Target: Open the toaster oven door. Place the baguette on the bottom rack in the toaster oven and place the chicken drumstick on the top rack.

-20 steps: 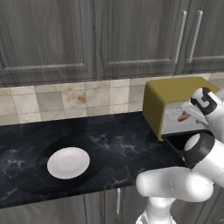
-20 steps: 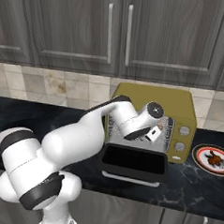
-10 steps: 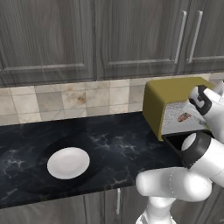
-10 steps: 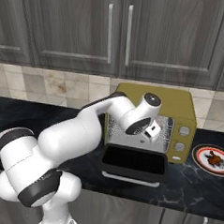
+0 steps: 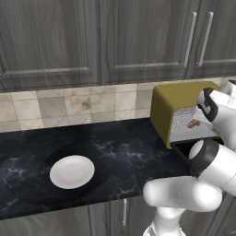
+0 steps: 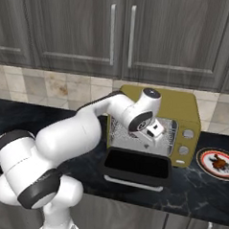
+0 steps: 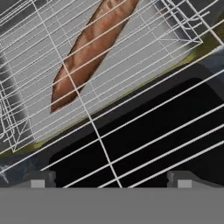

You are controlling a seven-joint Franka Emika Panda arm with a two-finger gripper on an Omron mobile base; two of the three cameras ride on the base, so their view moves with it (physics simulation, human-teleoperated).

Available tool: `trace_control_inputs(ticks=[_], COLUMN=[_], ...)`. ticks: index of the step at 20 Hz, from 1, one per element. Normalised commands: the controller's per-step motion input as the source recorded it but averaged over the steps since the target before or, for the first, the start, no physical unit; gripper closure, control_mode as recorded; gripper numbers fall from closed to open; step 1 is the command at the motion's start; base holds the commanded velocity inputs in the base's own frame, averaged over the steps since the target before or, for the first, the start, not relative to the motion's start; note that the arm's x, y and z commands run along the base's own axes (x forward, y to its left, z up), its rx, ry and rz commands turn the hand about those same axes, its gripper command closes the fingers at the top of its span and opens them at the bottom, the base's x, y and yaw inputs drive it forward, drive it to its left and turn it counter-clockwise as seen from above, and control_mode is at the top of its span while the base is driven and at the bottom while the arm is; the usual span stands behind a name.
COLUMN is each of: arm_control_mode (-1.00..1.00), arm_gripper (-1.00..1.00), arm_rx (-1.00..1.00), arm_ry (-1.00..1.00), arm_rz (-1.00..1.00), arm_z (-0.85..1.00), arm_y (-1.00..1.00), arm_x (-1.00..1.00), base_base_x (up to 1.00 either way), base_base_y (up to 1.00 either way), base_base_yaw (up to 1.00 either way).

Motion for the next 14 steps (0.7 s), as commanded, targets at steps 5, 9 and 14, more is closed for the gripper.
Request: trace_control_inputs(ticks=[5,9,14], arm_control_mode=[-1.00,-1.00,-1.00], arm_gripper=[-1.00,-1.00,-1.00], arm_rx=[-0.07,-0.08,-0.07], arm_ry=[0.05,0.05,0.13], arm_rz=[0.00,0.00,0.00], arm_z=[-0.94,-0.94,-0.94], arm_y=[-0.07,-0.07,-0.10], arm_x=[-0.58,-0.61,-0.55], base_base_x=[0.00,0.00,0.00], base_base_y=[0.00,0.00,0.00], base_base_yaw=[0.00,0.00,0.00])
